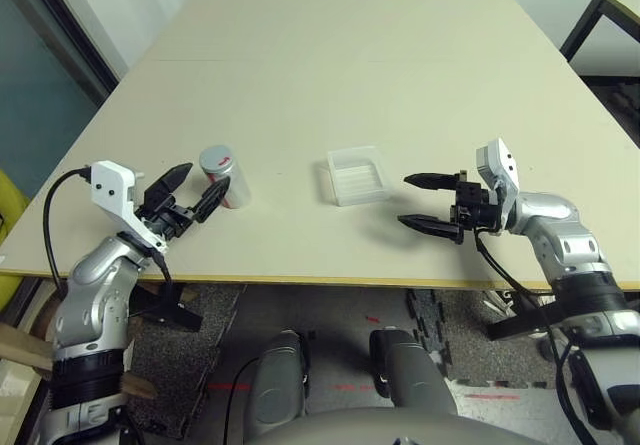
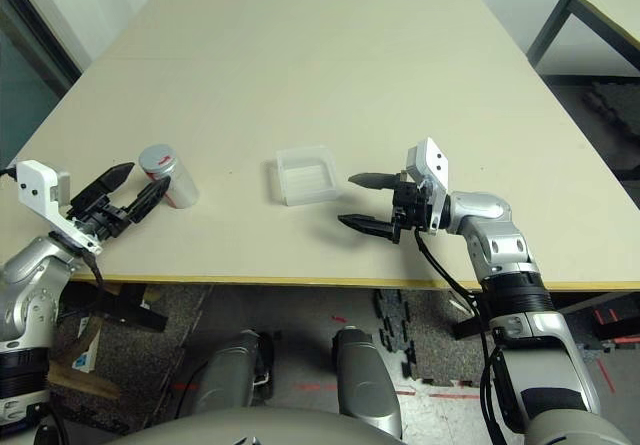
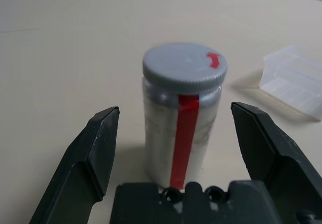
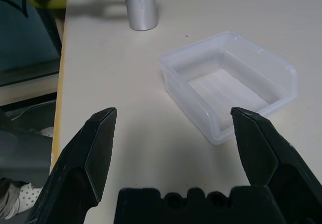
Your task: Pour the medicine from the bottle into the box.
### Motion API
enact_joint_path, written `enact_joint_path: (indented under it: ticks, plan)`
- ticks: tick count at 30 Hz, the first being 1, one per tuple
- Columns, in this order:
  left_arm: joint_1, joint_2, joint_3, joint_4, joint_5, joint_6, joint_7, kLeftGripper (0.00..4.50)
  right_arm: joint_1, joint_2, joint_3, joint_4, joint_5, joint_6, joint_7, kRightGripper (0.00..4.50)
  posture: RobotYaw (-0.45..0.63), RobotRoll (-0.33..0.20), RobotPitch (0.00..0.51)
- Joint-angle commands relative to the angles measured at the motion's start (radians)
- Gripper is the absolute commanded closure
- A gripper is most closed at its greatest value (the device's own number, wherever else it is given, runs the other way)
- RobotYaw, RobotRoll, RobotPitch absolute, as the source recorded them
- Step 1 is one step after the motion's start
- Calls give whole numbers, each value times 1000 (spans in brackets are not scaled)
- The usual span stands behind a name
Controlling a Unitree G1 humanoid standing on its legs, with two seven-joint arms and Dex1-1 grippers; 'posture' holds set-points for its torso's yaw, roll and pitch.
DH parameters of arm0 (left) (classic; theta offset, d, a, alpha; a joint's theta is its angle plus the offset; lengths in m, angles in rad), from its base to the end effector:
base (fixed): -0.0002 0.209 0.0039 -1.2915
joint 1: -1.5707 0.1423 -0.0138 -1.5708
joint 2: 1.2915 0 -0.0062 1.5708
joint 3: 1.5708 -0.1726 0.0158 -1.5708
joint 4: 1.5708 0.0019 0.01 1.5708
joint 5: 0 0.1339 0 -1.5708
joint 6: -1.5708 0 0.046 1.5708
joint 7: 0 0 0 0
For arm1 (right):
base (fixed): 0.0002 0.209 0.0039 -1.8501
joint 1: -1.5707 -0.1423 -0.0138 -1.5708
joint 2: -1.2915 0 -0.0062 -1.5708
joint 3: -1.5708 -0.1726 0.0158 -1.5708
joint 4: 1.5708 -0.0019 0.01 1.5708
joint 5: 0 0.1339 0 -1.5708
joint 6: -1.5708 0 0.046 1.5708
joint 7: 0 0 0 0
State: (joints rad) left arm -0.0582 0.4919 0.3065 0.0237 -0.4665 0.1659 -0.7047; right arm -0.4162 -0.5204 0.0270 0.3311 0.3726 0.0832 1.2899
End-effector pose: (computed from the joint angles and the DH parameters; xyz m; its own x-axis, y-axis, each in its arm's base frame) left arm 0.2007 0.2849 0.1050 0.9057 -0.4237 0.0144 0.4238 0.9058 -0.0020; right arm 0.2709 -0.2373 0.1153 0.3155 0.9402 -0.1287 -0.9489 0.3109 -0.0545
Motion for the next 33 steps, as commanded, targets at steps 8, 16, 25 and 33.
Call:
enact_joint_path:
  ticks: [8,16,25,33]
  plan:
    - [-58,-21,-62,139,75,-117,-12,47,22,0,-10,-28,5,-10,-13,0,-106,0,109]
    - [-139,-24,-76,275,108,-187,-21,47,38,-2,-12,-40,9,-9,-20,0,-117,0,105]
    - [-206,-46,-103,377,126,-238,-39,47,37,-9,-19,-27,9,-19,-17,0,-128,0,101]
    - [-236,-72,-115,418,138,-260,-33,47,41,-14,-22,-17,8,-31,-16,0,-138,0,95]
